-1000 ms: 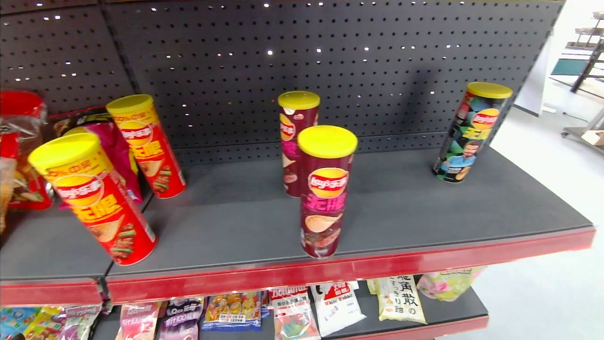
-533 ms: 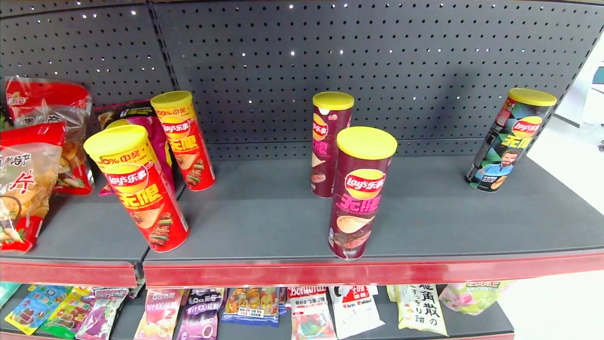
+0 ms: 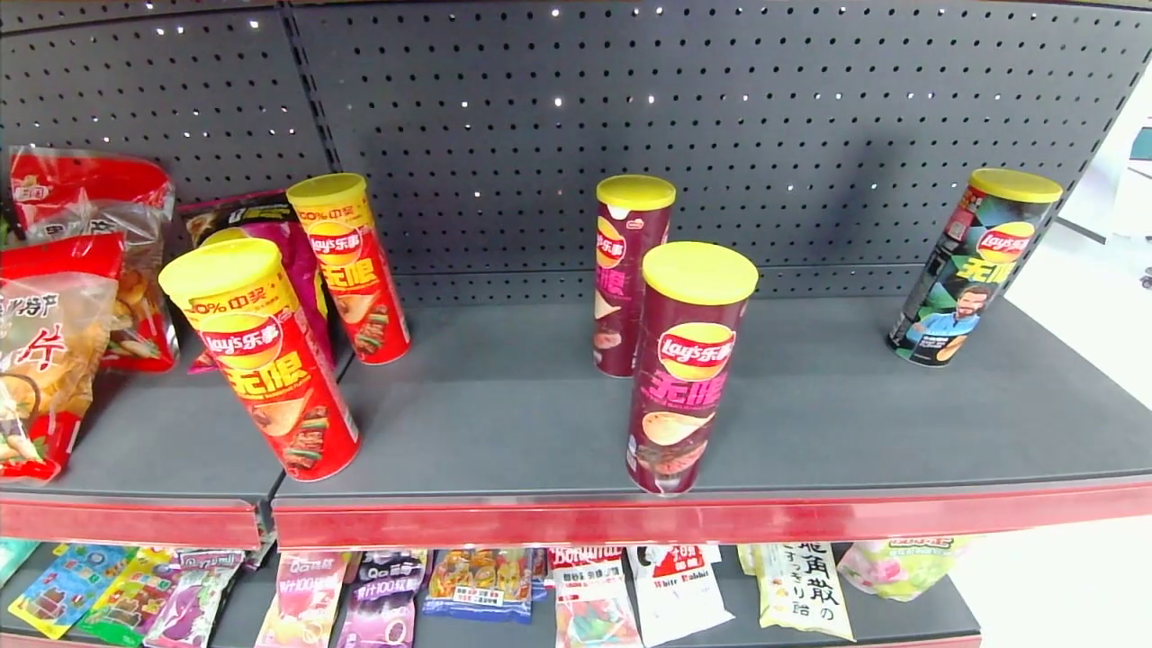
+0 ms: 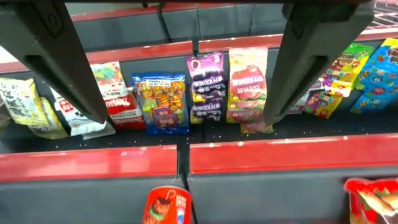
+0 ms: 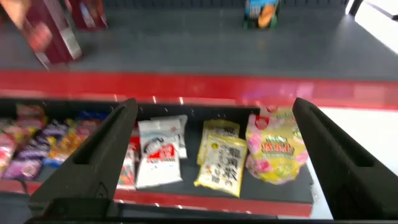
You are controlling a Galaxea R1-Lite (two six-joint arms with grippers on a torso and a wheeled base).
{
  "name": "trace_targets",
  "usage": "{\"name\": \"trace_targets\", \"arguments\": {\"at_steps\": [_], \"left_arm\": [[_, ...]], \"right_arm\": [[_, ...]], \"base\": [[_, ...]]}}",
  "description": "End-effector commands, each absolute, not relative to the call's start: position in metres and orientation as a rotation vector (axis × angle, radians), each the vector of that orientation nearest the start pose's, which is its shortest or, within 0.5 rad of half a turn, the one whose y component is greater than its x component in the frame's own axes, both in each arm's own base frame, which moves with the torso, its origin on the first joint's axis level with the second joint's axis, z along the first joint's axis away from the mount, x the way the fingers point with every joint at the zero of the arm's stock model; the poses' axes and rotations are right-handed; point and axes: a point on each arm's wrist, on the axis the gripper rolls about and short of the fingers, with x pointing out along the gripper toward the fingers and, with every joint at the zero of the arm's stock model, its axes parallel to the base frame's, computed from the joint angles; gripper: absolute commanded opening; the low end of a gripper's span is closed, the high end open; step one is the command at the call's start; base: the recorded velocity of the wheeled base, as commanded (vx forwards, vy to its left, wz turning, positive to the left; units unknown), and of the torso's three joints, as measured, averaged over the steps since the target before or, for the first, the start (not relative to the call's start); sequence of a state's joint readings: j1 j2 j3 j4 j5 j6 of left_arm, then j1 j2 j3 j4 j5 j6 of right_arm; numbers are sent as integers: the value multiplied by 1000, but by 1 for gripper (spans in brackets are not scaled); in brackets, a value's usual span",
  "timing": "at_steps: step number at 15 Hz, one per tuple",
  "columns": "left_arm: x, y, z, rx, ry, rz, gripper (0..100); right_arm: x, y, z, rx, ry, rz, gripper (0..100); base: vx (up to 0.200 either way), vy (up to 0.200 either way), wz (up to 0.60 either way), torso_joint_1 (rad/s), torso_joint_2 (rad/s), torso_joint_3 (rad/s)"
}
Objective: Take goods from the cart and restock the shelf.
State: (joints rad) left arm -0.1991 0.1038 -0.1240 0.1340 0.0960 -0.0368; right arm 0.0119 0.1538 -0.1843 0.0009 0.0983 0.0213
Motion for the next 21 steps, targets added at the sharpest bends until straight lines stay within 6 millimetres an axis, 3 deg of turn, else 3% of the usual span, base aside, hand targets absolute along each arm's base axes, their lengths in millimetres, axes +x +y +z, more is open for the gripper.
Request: {"name": "trace_targets", "arguments": {"at_steps": [1, 4, 7, 9, 15, 21], "left_arm": [[-17, 6, 85, -20, 93, -109, 100], [-16, 5, 82, -54, 76, -110, 100], [-15, 5, 83, -56, 70, -105, 100], [-15, 5, 83, -56, 70, -105, 100], [-15, 5, 83, -55, 70, -107, 100], [-15, 5, 83, -50, 70, -102, 100]], "right_arm": [[55, 5, 229, -27, 129, 178, 100], [101, 15, 220, -54, 297, 266, 100], [155, 43, 206, -76, 364, 393, 100], [180, 55, 191, -88, 412, 420, 100], [201, 83, 170, -171, 505, 387, 100], [221, 98, 171, -185, 508, 392, 100]], "base": [[0, 0, 0, 0, 0, 0], [0, 0, 0, 0, 0, 0], [0, 0, 0, 0, 0, 0], [0, 0, 0, 0, 0, 0], [0, 0, 0, 0, 0, 0], [0, 0, 0, 0, 0, 0]]}}
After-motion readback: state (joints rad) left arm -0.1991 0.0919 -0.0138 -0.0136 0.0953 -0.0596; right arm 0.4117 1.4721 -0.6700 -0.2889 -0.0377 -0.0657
